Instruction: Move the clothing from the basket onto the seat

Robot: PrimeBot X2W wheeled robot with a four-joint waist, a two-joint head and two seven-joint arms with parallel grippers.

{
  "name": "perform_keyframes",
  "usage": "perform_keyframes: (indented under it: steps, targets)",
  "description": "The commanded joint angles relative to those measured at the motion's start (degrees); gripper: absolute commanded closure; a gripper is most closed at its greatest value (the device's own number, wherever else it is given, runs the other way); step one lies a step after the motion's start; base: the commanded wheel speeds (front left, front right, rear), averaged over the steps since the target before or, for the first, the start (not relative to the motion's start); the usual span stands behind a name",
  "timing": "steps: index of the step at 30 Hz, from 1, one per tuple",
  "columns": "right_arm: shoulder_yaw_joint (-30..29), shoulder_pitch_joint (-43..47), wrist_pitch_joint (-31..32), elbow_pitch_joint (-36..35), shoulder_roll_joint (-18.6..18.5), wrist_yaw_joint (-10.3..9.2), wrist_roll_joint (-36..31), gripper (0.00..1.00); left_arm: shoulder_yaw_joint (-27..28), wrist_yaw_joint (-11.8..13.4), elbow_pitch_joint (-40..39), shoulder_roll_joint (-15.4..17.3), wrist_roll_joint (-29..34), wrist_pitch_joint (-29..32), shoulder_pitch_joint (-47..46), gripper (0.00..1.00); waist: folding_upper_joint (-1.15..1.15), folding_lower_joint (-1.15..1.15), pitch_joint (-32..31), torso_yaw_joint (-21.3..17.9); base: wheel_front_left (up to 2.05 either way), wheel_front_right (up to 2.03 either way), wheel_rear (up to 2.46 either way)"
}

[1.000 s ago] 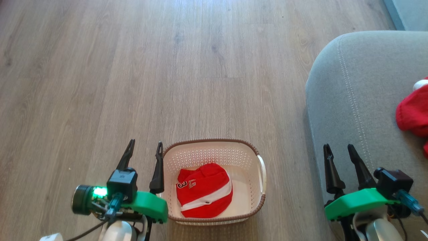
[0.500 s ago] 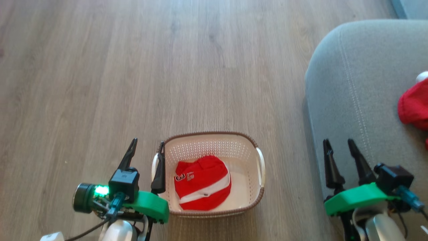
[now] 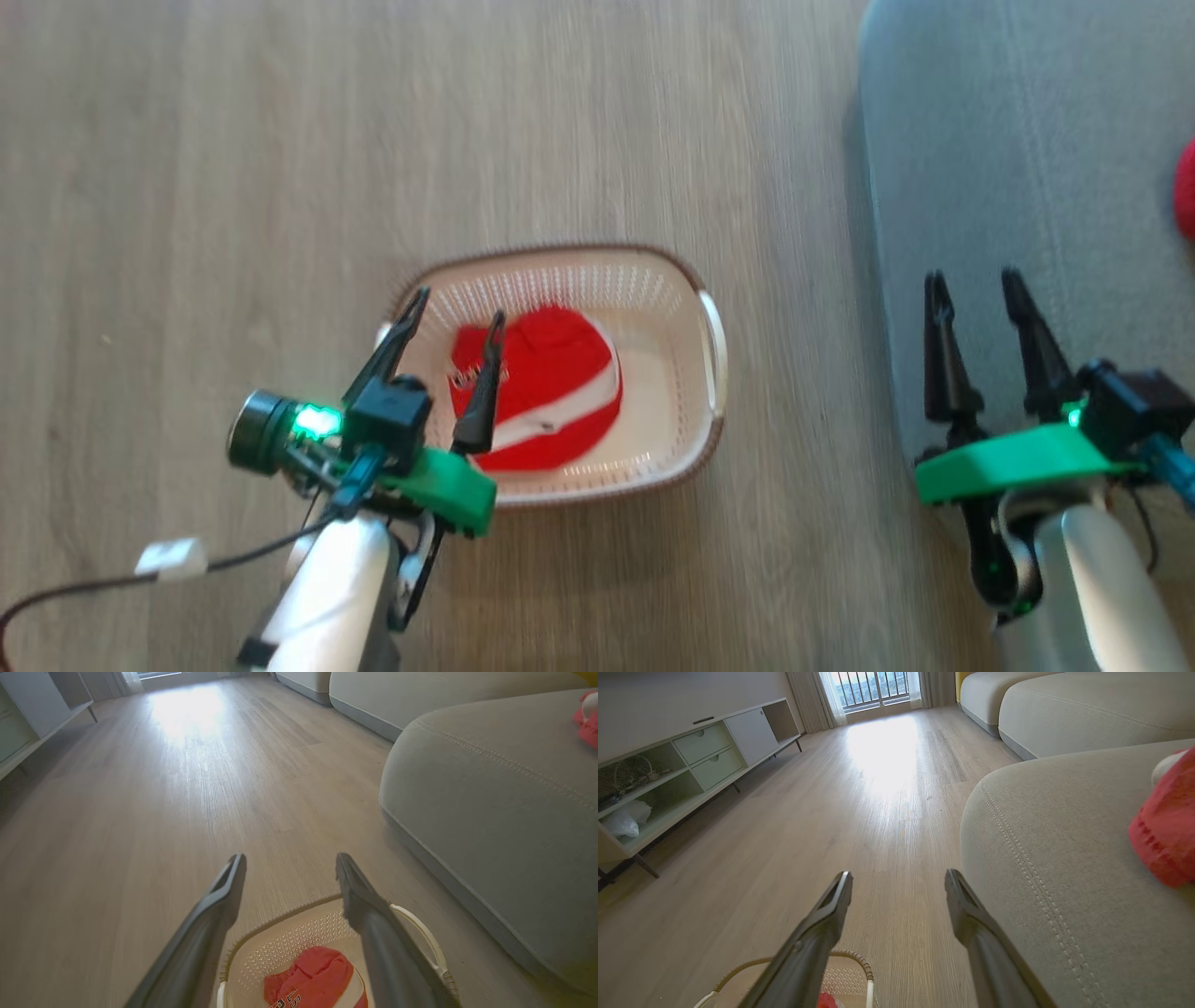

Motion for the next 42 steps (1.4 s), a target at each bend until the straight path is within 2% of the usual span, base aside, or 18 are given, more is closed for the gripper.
perform_keyframes:
  steps: [1,10,21,29,33,42]
  targets:
    - [1.84,-2.09,-0.53,-2.61,0.08,-0.01,-0.08,0.0,0.66,-0.71,-0.26,0.77,1.22,-0.28,-2.84,0.0,0.0,-0.02,7.11,-2.91,0.0,0.0,0.0]
    - [5.81,-5.28,-0.53,-7.2,0.09,-0.01,0.24,0.0,-5.17,-2.98,10.76,4.48,4.93,-0.28,-12.28,0.0,0.0,-0.02,19.52,-7.37,0.0,0.0,0.0]
    - [11.04,-8.84,-0.53,-11.85,0.09,-0.01,2.9,0.0,-9.82,-4.0,28.62,9.88,7.31,-0.28,-26.15,0.0,0.0,-0.02,31.0,-12.76,0.0,0.0,0.0]
    - [12.44,-9.44,-0.53,-13.01,0.09,-0.01,5.51,0.0,-11.07,-6.41,44.36,10.66,6.98,-0.25,-35.77,0.0,0.0,-0.02,34.41,-16.37,0.0,0.0,0.0]
    - [13.27,-9.4,-0.53,-13.19,0.09,-0.01,6.41,0.0,-11.92,-7.43,52.34,10.04,7.31,1.47,-40.78,0.0,0.0,-0.02,35.41,-17.7,0.0,0.0,0.0]
    - [15.1,-9.64,-0.53,-13.84,0.09,-0.01,7.97,0.0,-12.47,-6.36,59.6,9.71,7.27,6.99,-47.07,0.0,0.0,-0.02,36.8,-19.14,0.0,0.0,0.0]
